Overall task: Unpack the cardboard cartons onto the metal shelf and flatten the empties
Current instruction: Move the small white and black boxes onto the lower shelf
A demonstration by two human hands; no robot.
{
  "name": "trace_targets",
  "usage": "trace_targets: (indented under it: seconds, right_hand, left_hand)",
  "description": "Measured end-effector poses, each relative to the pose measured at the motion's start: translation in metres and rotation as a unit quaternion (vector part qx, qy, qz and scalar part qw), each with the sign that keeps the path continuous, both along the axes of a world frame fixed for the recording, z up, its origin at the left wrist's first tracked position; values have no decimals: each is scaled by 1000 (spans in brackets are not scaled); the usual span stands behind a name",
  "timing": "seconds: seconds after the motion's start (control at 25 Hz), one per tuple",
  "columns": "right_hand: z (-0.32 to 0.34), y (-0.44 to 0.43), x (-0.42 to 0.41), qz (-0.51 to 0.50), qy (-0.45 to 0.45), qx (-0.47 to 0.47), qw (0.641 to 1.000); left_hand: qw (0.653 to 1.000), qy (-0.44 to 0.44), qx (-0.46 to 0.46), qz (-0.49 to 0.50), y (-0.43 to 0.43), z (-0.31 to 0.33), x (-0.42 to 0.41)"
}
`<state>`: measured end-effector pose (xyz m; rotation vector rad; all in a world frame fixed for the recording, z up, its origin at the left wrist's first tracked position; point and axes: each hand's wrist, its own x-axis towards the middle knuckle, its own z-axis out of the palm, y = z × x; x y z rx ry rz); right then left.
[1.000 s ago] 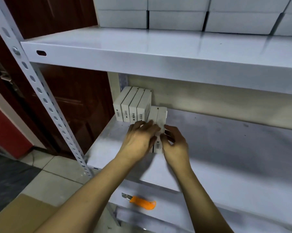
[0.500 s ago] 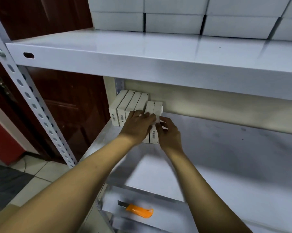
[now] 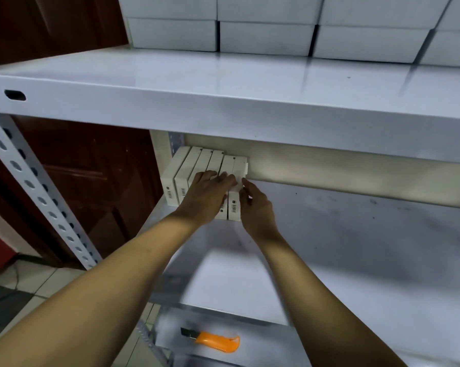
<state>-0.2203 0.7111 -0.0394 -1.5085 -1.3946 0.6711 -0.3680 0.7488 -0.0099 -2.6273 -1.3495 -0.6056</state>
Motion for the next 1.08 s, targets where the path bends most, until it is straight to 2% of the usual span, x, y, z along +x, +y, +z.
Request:
trace_targets:
  seconds: [0.76, 1.08]
  right_hand:
    - [4, 21, 2, -5, 0, -26, 1000]
    - [-2, 6, 9, 15, 2, -8, 1000]
  left_hand:
    - [997, 18, -49, 61, 13, -9, 7]
    - [992, -19, -41, 117, -17, -14, 17]
